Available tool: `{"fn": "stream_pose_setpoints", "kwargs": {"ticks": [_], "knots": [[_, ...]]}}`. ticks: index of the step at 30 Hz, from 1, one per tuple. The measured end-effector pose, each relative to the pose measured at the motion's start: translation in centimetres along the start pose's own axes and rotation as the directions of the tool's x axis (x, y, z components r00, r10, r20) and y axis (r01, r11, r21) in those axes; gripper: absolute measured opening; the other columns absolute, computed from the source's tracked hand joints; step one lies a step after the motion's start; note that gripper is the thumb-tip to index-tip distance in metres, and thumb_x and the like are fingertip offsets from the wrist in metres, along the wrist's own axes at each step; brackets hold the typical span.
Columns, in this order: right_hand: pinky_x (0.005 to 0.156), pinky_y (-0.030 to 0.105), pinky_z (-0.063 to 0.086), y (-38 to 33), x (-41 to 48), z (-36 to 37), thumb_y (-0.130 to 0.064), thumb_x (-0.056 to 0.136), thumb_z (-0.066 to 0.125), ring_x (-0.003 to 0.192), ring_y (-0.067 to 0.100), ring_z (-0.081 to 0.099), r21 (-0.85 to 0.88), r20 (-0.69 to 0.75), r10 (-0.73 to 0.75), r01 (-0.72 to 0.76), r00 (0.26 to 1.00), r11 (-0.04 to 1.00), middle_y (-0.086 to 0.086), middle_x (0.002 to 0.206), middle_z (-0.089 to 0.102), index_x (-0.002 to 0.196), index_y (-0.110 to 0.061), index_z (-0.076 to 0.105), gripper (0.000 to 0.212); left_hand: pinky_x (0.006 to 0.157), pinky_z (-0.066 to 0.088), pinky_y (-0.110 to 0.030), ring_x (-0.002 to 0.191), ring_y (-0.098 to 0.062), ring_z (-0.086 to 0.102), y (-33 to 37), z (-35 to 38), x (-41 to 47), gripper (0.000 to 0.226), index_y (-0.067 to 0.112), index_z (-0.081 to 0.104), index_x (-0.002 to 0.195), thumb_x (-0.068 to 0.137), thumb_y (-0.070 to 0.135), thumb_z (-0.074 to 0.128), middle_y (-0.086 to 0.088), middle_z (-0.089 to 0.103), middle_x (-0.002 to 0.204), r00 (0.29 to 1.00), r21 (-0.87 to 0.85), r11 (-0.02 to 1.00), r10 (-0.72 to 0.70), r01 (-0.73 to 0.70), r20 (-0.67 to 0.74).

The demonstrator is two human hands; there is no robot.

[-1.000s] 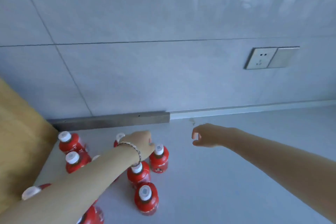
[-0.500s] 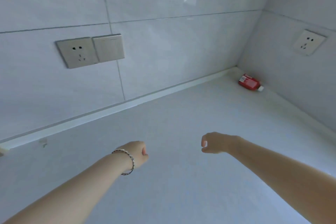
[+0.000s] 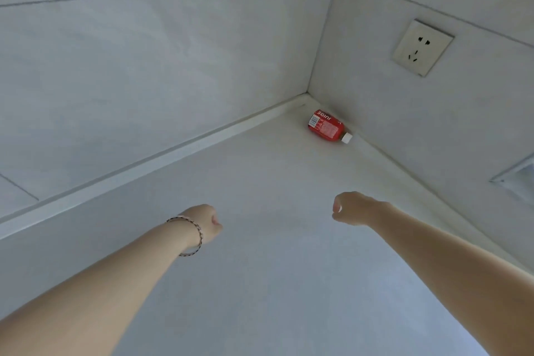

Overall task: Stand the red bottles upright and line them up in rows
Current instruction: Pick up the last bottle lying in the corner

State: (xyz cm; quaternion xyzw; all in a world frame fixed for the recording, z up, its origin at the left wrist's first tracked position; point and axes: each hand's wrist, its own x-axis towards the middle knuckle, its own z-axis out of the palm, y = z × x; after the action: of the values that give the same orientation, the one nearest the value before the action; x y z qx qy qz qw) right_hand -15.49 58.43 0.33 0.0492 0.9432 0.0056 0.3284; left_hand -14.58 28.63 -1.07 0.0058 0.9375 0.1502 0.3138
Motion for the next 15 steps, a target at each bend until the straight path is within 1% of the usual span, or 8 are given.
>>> {"fn": "stream_pose_setpoints", "kwargs": {"ticks": [2, 4, 6, 8, 10, 13, 15], "knots": [[0.088, 0.032, 0.046, 1.3, 2.6, -1.1, -0.02, 0.092, 0.045, 0.118, 0.027, 0.055, 0.045, -0.051, 0.021, -0.019, 0.998, 0.999, 0.01, 0.128, 0.058, 0.12, -0.005, 0.058, 0.034, 0.072, 0.038, -0.025, 0.086, -0.022, 0.05, 1.9, -0.9, 2.2, 0.008, 0.02, 0.051, 0.087, 0.092, 0.019, 0.045, -0.004, 0.057, 0.094, 1.0, 0.022, 1.0, 0.015, -0.014, -0.019], [0.091, 0.031, 0.045, 2.7, 5.3, -2.3, -0.02, 0.092, 0.047, 0.119, 0.027, 0.053, 0.121, -0.118, 0.055, -0.04, 0.991, 0.992, 0.009, 0.13, 0.056, 0.123, -0.009, 0.055, 0.034, 0.086, 0.042, -0.027, 0.103, -0.023, 0.056, 3.7, -1.5, 4.2, 0.018, 0.015, 0.059, 0.103, 0.092, 0.021, 0.045, -0.006, 0.06, 0.117, 0.999, 0.037, 0.999, 0.026, -0.025, -0.029], [0.096, 0.033, 0.043, 3.8, 8.1, -3.4, -0.022, 0.092, 0.049, 0.122, 0.027, 0.05, 0.206, -0.183, 0.098, -0.06, 0.978, 0.977, 0.009, 0.135, 0.05, 0.13, -0.012, 0.049, 0.04, 0.092, 0.042, -0.028, 0.113, -0.024, 0.055, 5.1, -2.0, 6.0, 0.026, 0.011, 0.058, 0.112, 0.093, 0.021, 0.045, -0.007, 0.059, 0.123, 0.999, 0.042, 0.999, 0.029, -0.028, -0.035], [0.1, 0.035, 0.041, 4.7, 11.0, -4.5, -0.023, 0.091, 0.051, 0.127, 0.029, 0.047, 0.24, -0.236, 0.133, -0.075, 0.963, 0.968, 0.01, 0.14, 0.044, 0.137, -0.011, 0.042, 0.048, 0.093, 0.043, -0.028, 0.114, -0.024, 0.055, 6.1, -2.5, 7.7, 0.027, 0.011, 0.058, 0.113, 0.093, 0.021, 0.045, -0.007, 0.059, 0.123, 0.999, 0.044, 0.998, 0.037, -0.035, -0.032], [0.104, 0.038, 0.04, 5.3, 13.8, -5.6, -0.022, 0.089, 0.055, 0.13, 0.031, 0.043, 0.281, -0.28, 0.169, -0.088, 0.945, 0.956, 0.013, 0.144, 0.038, 0.141, -0.008, 0.035, 0.057, 0.092, 0.043, -0.029, 0.111, -0.024, 0.056, 6.6, -2.8, 9.2, 0.025, 0.012, 0.059, 0.111, 0.092, 0.022, 0.045, -0.006, 0.06, 0.12, 0.999, 0.044, 0.998, 0.04, -0.039, -0.031], [0.107, 0.041, 0.04, 5.7, 17.5, -6.5, -0.018, 0.083, 0.061, 0.133, 0.034, 0.039, 0.383, -0.312, 0.213, -0.082, 0.926, 0.92, 0.012, 0.149, 0.032, 0.144, -0.009, 0.026, 0.071, 0.092, 0.044, -0.031, 0.096, -0.021, 0.054, 6.7, -3.0, 11.5, 0.011, 0.019, 0.054, 0.095, 0.092, 0.023, 0.044, -0.004, 0.06, 0.108, 0.999, 0.074, 0.996, 0.051, -0.049, -0.018], [0.108, 0.043, 0.038, 5.7, 19.5, -6.5, -0.017, 0.081, 0.063, 0.134, 0.033, 0.037, 0.446, -0.313, 0.219, -0.061, 0.924, 0.893, 0.007, 0.153, 0.027, 0.146, -0.012, 0.021, 0.078, 0.092, 0.045, -0.031, 0.091, -0.018, 0.051, 6.5, -2.9, 12.8, 0.006, 0.021, 0.048, 0.088, 0.092, 0.023, 0.044, 0.0, 0.055, 0.098, 0.997, 0.095, 0.993, 0.07, -0.068, -0.015]]}}
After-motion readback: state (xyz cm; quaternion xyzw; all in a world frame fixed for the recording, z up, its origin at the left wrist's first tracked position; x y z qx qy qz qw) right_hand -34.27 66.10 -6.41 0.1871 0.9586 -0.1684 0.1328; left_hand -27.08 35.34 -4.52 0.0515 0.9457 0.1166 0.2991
